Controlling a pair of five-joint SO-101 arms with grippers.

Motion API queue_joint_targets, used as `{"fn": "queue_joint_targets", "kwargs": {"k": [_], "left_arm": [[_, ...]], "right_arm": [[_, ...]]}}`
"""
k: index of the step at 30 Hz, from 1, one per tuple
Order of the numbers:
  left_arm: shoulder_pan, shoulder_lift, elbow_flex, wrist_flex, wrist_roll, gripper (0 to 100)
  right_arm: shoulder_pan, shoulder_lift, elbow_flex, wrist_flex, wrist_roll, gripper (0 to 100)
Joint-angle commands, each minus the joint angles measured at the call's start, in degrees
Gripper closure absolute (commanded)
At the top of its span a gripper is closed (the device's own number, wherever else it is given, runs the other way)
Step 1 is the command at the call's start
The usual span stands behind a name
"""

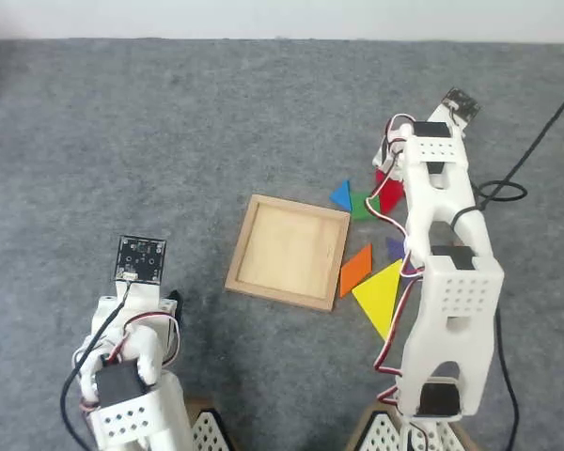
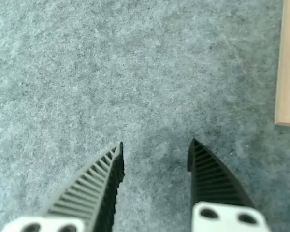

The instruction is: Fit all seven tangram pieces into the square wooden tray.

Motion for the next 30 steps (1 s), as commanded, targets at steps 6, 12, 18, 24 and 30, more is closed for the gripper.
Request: {"fn": "queue_joint_targets", "kwargs": {"k": [6,12,18,24,30], "left_arm": [[0.2,-1.1,-0.7,0.1,0.4,79],[0.2,-1.1,-0.7,0.1,0.4,79],[0.2,-1.1,-0.7,0.1,0.4,79],[0.2,-1.1,-0.7,0.1,0.4,79],[0.2,-1.1,-0.7,0.1,0.4,79]], "right_arm": [[4.5,-0.3,-3.3,1.2,6.9,94.1],[-3.6,0.2,-16.4,13.6,15.1,75.0],[-8.2,0.5,-20.0,11.7,17.0,67.3],[-6.5,5.4,-21.4,9.1,17.1,71.1],[-4.0,13.8,-33.5,15.1,18.9,71.0]]}}
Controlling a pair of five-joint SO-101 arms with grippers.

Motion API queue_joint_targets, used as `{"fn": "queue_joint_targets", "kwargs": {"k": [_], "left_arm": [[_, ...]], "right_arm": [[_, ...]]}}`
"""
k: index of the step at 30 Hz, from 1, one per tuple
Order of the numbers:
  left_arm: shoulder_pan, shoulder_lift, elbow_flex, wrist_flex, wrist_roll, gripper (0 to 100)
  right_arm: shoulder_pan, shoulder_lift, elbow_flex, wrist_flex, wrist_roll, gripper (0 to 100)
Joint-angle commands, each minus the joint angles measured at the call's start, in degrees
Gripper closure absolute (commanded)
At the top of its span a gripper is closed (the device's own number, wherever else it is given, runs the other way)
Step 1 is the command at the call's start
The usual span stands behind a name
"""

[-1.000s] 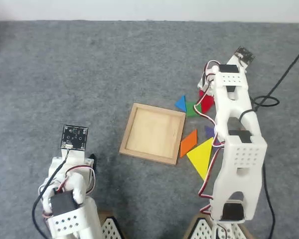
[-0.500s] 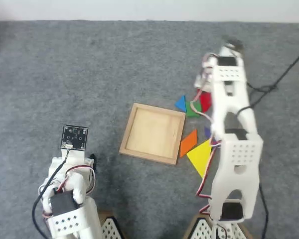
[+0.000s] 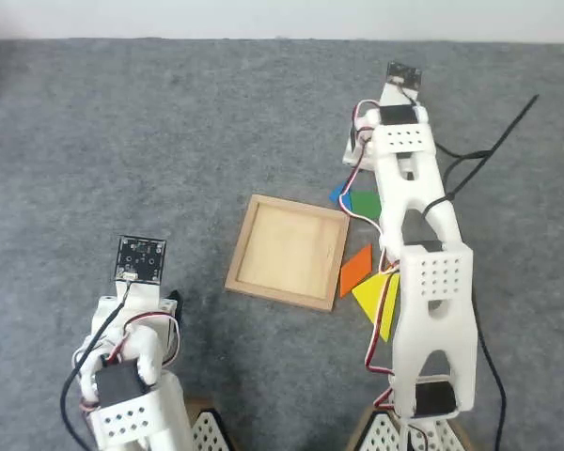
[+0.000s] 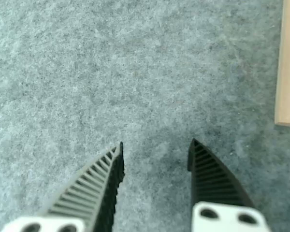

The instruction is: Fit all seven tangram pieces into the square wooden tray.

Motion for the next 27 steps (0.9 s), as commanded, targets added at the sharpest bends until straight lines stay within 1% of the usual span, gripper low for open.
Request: {"fn": "queue_joint_targets", "kwargs": {"k": [1,5,8,14,21,27], "left_arm": [[0.2,-1.1,-0.7,0.1,0.4,79],[0.2,-1.1,-0.7,0.1,0.4,79],[0.2,-1.1,-0.7,0.1,0.4,79],[0.2,-1.1,-0.7,0.1,0.4,79],[0.2,-1.1,-0.7,0.1,0.4,79],[0.2,-1.1,-0.7,0.1,0.4,79]], "right_arm": [[2.2,3.7,-12.9,5.3,1.4,71.0],[3.5,8.7,-23.3,8.1,1.4,71.0],[4.8,12.8,-27.4,8.1,1.4,71.2],[6.0,18.2,-28.1,8.1,2.1,71.2],[6.4,18.7,-28.4,7.9,2.1,71.0],[7.3,19.2,-31.8,7.0,-2.5,70.9]]}}
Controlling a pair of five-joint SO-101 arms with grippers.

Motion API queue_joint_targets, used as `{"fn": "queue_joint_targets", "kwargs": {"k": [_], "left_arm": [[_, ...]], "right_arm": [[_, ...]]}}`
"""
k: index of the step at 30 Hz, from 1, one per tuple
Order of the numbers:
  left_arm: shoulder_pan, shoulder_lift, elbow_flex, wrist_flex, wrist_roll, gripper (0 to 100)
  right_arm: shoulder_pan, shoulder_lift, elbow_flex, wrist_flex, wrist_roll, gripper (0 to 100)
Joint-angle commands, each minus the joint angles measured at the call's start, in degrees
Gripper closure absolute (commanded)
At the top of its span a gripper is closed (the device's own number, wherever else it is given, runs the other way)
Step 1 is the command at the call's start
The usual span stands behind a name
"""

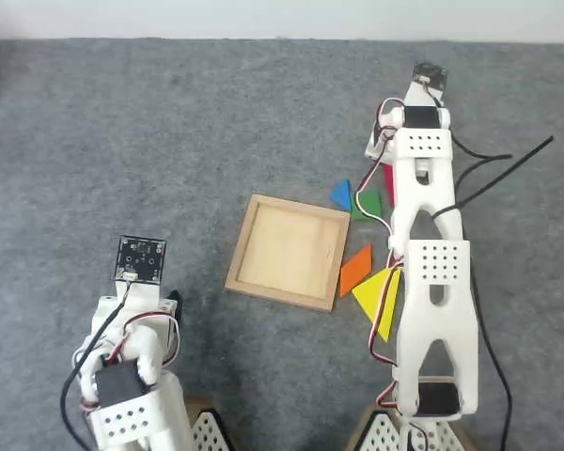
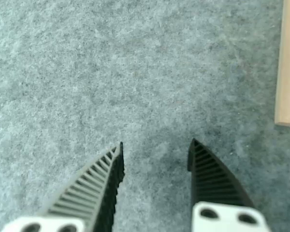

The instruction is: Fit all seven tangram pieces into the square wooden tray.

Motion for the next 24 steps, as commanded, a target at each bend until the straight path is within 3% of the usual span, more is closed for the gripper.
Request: {"fn": "queue_joint_targets", "kwargs": {"k": [1,13,17,24], "left_arm": [[0.2,-1.1,-0.7,0.1,0.4,79],[0.2,-1.1,-0.7,0.1,0.4,79],[0.2,-1.1,-0.7,0.1,0.4,79],[0.2,-1.1,-0.7,0.1,0.4,79]], "right_arm": [[2.0,0.0,-3.5,-0.9,-2.8,70.9],[1.5,2.0,-1.4,-0.4,-2.3,70.7],[1.5,2.2,-1.7,0.5,-1.1,62.7],[1.5,2.4,-1.8,0.5,-1.1,62.3]]}}
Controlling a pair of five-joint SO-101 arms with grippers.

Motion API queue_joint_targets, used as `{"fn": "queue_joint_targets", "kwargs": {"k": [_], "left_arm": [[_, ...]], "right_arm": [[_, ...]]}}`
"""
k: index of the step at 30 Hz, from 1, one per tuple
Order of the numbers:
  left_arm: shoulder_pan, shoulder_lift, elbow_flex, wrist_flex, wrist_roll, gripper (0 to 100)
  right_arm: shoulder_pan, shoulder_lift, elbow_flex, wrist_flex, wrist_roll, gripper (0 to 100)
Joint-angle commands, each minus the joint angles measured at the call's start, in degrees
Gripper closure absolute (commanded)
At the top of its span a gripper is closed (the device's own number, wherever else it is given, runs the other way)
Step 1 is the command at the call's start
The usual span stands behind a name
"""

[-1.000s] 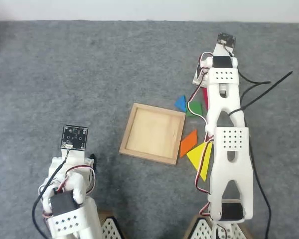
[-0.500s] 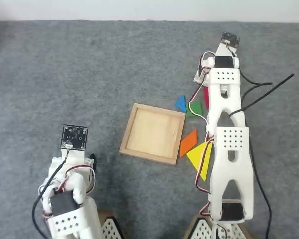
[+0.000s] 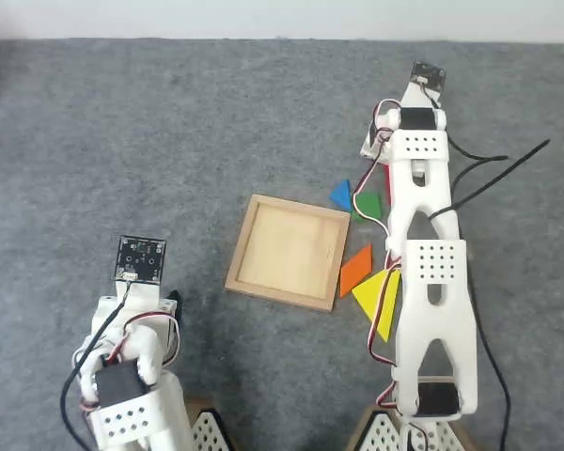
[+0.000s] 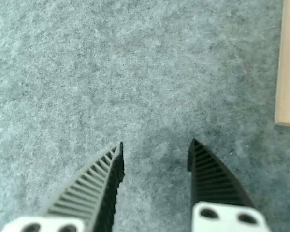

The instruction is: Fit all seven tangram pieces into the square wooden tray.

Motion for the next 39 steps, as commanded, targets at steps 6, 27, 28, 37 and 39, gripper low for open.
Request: {"fn": "queue_joint_targets", "kwargs": {"k": [6,27,28,37,39], "left_arm": [[0.2,-1.1,-0.7,0.1,0.4,79],[0.2,-1.1,-0.7,0.1,0.4,79],[0.2,-1.1,-0.7,0.1,0.4,79],[0.2,-1.1,-0.7,0.1,0.4,79],[0.2,-1.1,-0.7,0.1,0.4,79]], "right_arm": [[2.1,0.5,0.9,-0.9,0.4,74.1],[6.8,2.0,-17.3,16.2,0.7,89.7],[6.3,2.0,-20.7,17.5,0.7,89.7],[2.2,-2.9,-20.2,18.5,8.4,89.7],[2.7,-2.5,-19.7,14.1,9.5,89.7]]}}
